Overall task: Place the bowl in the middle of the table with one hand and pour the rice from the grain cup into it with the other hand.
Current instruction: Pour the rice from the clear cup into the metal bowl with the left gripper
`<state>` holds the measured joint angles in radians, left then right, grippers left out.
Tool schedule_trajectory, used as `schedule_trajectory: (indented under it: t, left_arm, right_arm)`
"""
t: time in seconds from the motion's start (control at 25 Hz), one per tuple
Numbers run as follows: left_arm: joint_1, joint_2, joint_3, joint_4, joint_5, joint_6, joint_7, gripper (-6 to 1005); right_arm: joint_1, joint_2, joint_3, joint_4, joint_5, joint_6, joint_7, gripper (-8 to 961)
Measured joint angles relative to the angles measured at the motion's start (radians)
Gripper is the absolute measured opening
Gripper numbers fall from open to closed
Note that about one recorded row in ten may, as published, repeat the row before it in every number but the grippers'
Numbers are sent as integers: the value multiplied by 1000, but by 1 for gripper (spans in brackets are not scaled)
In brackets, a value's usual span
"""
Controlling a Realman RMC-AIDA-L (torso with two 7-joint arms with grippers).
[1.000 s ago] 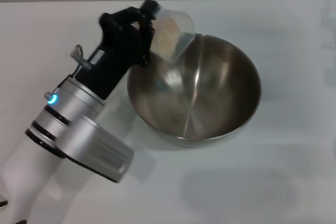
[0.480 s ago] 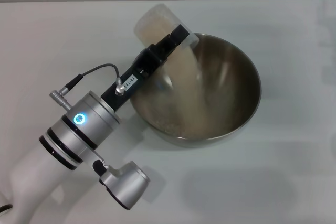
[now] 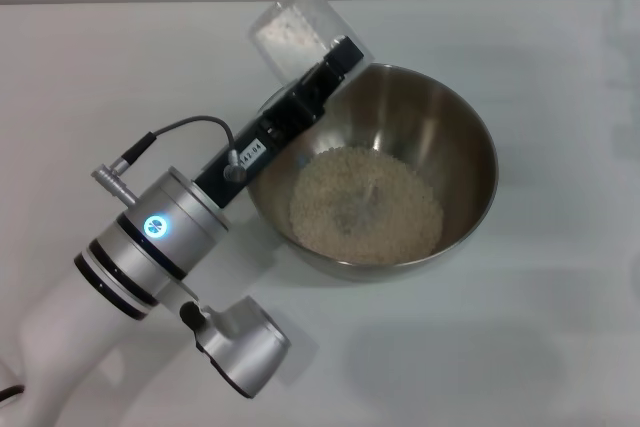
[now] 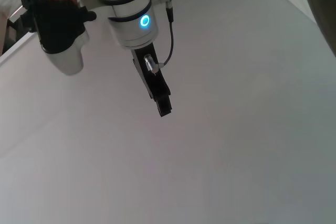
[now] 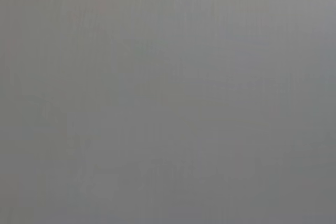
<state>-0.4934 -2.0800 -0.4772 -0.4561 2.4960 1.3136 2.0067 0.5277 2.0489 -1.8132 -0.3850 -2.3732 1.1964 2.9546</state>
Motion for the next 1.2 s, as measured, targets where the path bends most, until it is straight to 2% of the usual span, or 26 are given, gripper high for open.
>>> schedule_trajectory:
  t: [0.28,0.4,0.56,0.72,1.2]
  left_arm:
    - [-2,0,71,-7,1,-36,-7,48]
    - [-11,0,4,-11,-2,-33,2,49]
    - [-3,0,60,-14,1,-61,-1,51]
    - [-1,0,18,-26,-5,-49,-1,52]
    - [10,0,28,-21,18,-64,-22,57]
  right_arm:
    - [1,-3,0,0,0,-1,0,509]
    - [2,-4,0,0,0,-2,0,509]
    - [4,-5,0,0,-1,-2,0,509]
    - [3,-5,0,0,-2,-2,0,509]
    - [1,-5,0,0,-2,0,0,508]
